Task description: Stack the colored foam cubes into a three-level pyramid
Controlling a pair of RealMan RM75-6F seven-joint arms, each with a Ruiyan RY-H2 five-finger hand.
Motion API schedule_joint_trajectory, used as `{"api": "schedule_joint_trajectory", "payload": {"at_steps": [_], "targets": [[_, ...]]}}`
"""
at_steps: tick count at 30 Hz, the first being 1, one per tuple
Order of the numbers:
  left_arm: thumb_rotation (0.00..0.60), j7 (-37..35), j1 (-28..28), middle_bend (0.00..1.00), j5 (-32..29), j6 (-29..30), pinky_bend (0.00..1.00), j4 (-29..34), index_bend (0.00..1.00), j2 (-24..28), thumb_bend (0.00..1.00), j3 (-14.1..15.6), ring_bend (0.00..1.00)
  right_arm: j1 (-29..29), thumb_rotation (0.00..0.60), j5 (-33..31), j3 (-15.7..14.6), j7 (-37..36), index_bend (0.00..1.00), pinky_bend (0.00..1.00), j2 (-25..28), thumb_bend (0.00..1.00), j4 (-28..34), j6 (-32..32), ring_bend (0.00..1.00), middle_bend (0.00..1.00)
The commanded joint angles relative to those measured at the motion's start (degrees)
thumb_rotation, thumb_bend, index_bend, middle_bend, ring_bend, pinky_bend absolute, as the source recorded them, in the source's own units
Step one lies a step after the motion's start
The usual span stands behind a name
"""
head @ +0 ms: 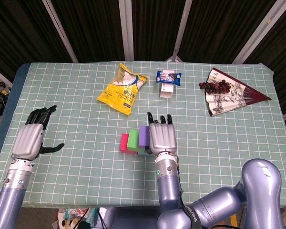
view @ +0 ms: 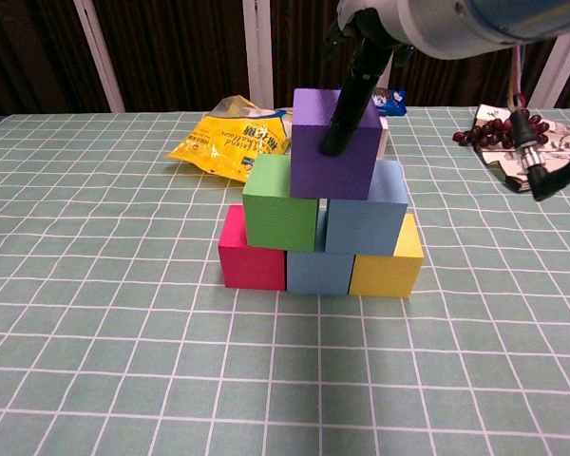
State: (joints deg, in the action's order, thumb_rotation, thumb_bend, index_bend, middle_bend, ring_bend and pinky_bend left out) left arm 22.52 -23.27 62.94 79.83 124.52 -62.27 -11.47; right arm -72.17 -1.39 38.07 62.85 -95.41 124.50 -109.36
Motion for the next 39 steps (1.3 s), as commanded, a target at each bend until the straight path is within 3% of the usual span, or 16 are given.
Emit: {"api": "schedule_joint_trajectory", "payload": {"at_steps": [1,29,39], "targets": [[0.600,0.01,0.00,0.12,-0.03,0.02,0.04,0.05,0.00,0.03,0.06,-0.01,0.08,0.13,0.600,0.46,0.13,-0.53,0.00,0.00,-0.15,0.29,0.00,0.22,0.10,0.34],[0.600,0.31,-0.06,0.12,-0.11,0.11,0.04,0.32,0.00,0.12,0.07,0.11,0.08,1.01,0.600,2.30,-0.56,-0.54,0.00,0.00,-0.50,0.27,0.57,0.18,0.03,0.25],[0.600,0.09,0.02,0.12,0.13,0.15,0.04,0.49,0.00,0.35,0.07,0.13,0.08,1.27,0.600,2.42,-0.57,-0.12,0.00,0.00,-0.15,0.27,2.21,0.04,0.00,0.16]]}}
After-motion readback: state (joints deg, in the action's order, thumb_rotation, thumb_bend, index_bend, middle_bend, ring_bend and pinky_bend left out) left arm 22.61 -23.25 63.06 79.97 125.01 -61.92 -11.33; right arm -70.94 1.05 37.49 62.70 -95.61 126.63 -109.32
